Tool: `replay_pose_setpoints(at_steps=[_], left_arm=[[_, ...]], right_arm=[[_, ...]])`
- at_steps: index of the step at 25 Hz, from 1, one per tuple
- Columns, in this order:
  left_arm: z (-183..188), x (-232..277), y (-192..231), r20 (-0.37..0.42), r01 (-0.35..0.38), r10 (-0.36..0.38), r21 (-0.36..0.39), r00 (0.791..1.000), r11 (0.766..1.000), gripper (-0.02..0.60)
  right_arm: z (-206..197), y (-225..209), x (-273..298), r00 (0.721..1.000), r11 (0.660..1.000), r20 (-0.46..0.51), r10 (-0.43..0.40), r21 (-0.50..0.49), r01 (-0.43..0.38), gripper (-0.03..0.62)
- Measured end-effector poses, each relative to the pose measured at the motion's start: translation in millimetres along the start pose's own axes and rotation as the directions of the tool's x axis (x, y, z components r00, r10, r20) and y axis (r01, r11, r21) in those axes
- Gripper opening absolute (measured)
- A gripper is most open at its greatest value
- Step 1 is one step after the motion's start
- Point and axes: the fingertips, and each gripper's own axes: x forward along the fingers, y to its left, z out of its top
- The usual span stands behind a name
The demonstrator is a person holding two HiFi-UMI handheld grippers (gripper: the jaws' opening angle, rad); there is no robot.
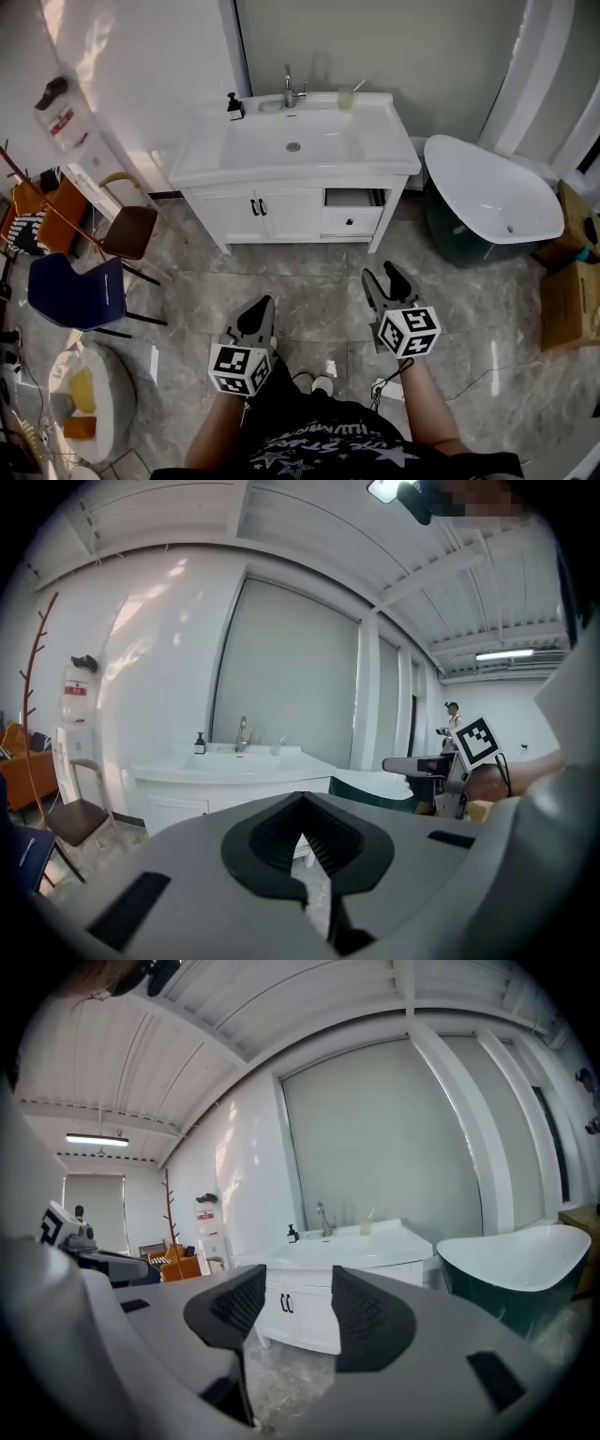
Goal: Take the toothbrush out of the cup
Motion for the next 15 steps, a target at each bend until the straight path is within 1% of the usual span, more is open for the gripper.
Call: replay_pose_setpoints(at_steps=[2, 4, 7, 9, 15], left_arm=[[-3.8, 2.2, 4.4, -0.008, -0.003, 0.003, -0.010, 1.000, 1.000, 0.012], [-4.3, 8.9, 10.2, -0.014, 0.001, -0.001, -0.012, 1.000, 1.000, 0.012], [-1.5, 26.4, 25.7, -0.017, 0.009, -0.009, -0.015, 1.000, 1.000, 0.012], [-1.2, 44.8, 38.6, -0.022, 0.009, -0.009, -0.021, 1.000, 1.000, 0.012], [16.5, 119.7, 75.5, -0.012, 0.028, -0.028, -0.020, 1.000, 0.999, 0.012]], right_arm=[[-4.0, -2.5, 6.0, 1.000, 1.000, -0.013, -0.008, 0.005, 0.008, 0.258], [-6.8, -6.9, 14.7, 0.999, 1.000, -0.024, -0.027, 0.014, 0.027, 0.276], [-7.9, -10.5, 29.4, 0.998, 0.999, -0.032, -0.046, 0.023, 0.047, 0.284], [-9.0, -14.4, 41.0, 0.998, 0.999, -0.044, -0.052, 0.012, 0.053, 0.285], [-1.0, -44.0, 101.9, 0.993, 0.996, -0.069, -0.093, -0.006, 0.093, 0.285]])
